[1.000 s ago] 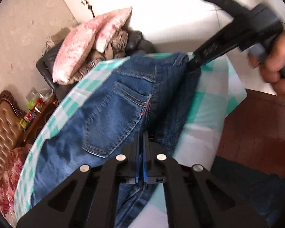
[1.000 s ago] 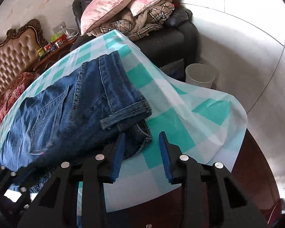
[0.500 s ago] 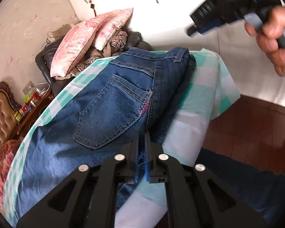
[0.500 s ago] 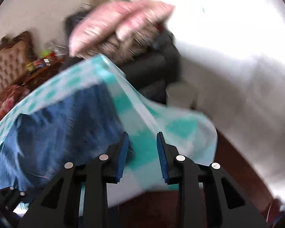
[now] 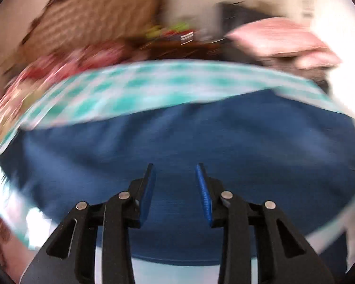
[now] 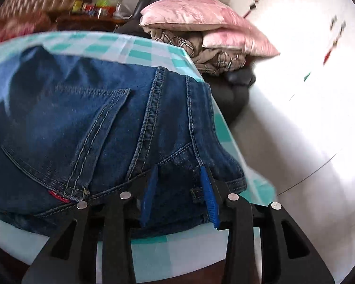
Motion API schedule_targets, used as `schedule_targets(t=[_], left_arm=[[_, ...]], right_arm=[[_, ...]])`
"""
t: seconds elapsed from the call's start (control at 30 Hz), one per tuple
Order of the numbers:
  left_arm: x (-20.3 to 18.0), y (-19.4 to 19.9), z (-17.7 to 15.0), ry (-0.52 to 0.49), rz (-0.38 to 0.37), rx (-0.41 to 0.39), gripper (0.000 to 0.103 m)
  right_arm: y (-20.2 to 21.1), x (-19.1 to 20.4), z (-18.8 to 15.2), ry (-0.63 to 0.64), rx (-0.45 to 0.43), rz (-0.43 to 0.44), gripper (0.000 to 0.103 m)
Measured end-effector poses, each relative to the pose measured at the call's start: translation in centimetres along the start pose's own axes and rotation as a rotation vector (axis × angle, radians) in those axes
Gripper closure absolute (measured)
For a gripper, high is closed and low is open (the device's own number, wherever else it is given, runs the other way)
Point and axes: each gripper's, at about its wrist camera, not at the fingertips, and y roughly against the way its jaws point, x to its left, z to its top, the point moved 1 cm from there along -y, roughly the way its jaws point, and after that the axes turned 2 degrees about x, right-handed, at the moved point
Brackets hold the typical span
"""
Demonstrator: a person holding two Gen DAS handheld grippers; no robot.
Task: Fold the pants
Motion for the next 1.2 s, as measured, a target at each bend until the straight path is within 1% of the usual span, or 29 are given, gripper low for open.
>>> schedule_targets(t=[0.03, 0.07, 0.13, 0.17, 0.23, 0.3, 0.33, 0.4, 0.43, 0.47, 0.53, 0.57, 0.6, 0.63, 0.67, 0.7, 0.73, 0.77, 0.8, 0.87, 0.9, 0.93, 0.97, 1.0, 1.03, 1.07, 1.1, 1.17, 1.2], left_arm=[[2.7, -0.8, 0.0, 0.036, 0.039, 0.007, 0.068], [4.3, -1.3, 0.0, 0.062, 0.060, 0.011, 0.068], [8.2, -2.6, -0.6, 0.105, 0.077, 0.053, 0.063], [9.8, -3.0, -0.9, 0.121, 0.066, 0.055, 0.056], [11.4, -2.9, -1.4, 0.125, 0.042, 0.032, 0.043], [12.6, -2.8, -1.9, 0.102, 0.063, 0.020, 0.030], [13.5, -2.8, -2.2, 0.115, 0.062, 0.013, 0.022], [15.7, -2.8, -3.0, 0.191, 0.029, 0.010, 0.022], [16.7, -2.7, -3.1, 0.221, 0.036, 0.008, 0.024], [17.5, -2.6, -3.2, 0.235, 0.079, 0.009, 0.035], [19.4, -2.1, -3.2, 0.260, 0.098, -0.009, 0.040], [19.9, -1.9, -2.9, 0.261, 0.126, -0.015, 0.044], [20.3, -1.7, -2.5, 0.248, 0.142, -0.024, 0.046], [20.6, -1.5, -1.8, 0.222, 0.137, -0.043, 0.050], [20.8, -1.3, -1.1, 0.197, 0.117, -0.063, 0.050], [21.0, -1.2, -0.4, 0.167, 0.068, -0.085, 0.050], [21.2, -1.5, 0.1, 0.143, 0.006, -0.083, 0.050], [21.3, -2.5, 0.7, 0.102, -0.009, -0.058, 0.049], [21.2, -3.2, 1.0, 0.062, 0.014, -0.038, 0.049], [21.4, -4.8, 1.2, -0.021, 0.026, 0.015, 0.049], [22.2, -5.5, 1.4, -0.040, 0.081, 0.042, 0.050], [23.7, -5.8, 1.5, -0.035, 0.168, 0.058, 0.049], [24.7, -5.8, 1.6, -0.017, 0.193, 0.056, 0.045], [26.6, -5.9, 1.8, 0.032, 0.254, 0.071, 0.041], [27.8, -5.8, 2.0, 0.062, 0.314, 0.083, 0.040], [28.7, -5.5, 2.2, 0.081, 0.380, 0.087, 0.043], [29.3, -4.6, 2.3, 0.093, 0.426, 0.061, 0.043], [29.1, -3.0, 2.3, 0.123, 0.426, 0.007, 0.043], [28.5, -2.6, 2.2, 0.121, 0.406, 0.011, 0.043]], right_arm=[[0.1, 0.3, 0.0, 0.011, 0.002, -0.019, 0.064], [0.1, 0.4, 0.0, 0.015, 0.004, -0.034, 0.064], [0.0, 0.5, -0.1, 0.012, 0.008, -0.061, 0.062], [0.0, 0.6, -0.1, 0.011, 0.013, -0.078, 0.061], [-0.1, 0.7, 0.1, 0.012, 0.021, -0.095, 0.060], [0.0, 0.9, 0.2, 0.011, 0.034, -0.112, 0.056], [0.0, 0.9, 0.3, 0.009, 0.038, -0.120, 0.053], [-0.1, 0.8, 0.4, 0.000, 0.041, -0.135, 0.049], [-0.1, 0.7, 0.4, -0.007, 0.044, -0.137, 0.047], [-0.2, 0.5, 0.4, -0.014, 0.048, -0.138, 0.044], [-0.3, 0.1, 0.4, -0.037, 0.053, -0.134, 0.040], [-0.4, -0.1, 0.4, -0.046, 0.057, -0.132, 0.038], [-0.5, -0.3, 0.5, -0.059, 0.063, -0.127, 0.037], [-0.5, -0.5, 0.6, -0.067, 0.068, -0.123, 0.036], [-0.6, -0.6, 0.7, -0.073, 0.074, -0.120, 0.035], [-0.5, -0.6, 0.7, -0.074, 0.077, -0.122, 0.035], [-0.6, -0.6, 0.7, -0.073, 0.080, -0.125, 0.034], [-0.5, -0.6, 0.7, -0.072, 0.082, -0.127, 0.033], [-0.6, -0.7, 0.7, -0.074, 0.084, -0.130, 0.032], [-0.7, -0.8, 0.8, -0.081, 0.088, -0.135, 0.028], [-0.6, -0.9, 0.8, -0.084, 0.090, -0.133, 0.027], [-0.7, -1.2, 0.8, -0.091, 0.094, -0.127, 0.024], [-0.8, -1.3, 0.7, -0.097, 0.096, -0.122, 0.021], [-0.9, -1.6, 0.7, -0.109, 0.100, -0.115, 0.020], [-0.9, -1.9, 0.7, -0.121, 0.105, -0.107, 0.018], [-1.0, -2.1, 0.6, -0.136, 0.109, -0.095, 0.017], [-1.1, -2.4, 0.6, -0.151, 0.115, -0.083, 0.016], [-1.1, -3.0, 0.7, -0.170, 0.129, -0.078, 0.016], [-0.6, -3.1, 0.9, -0.177, 0.126, -0.123, 0.016]])
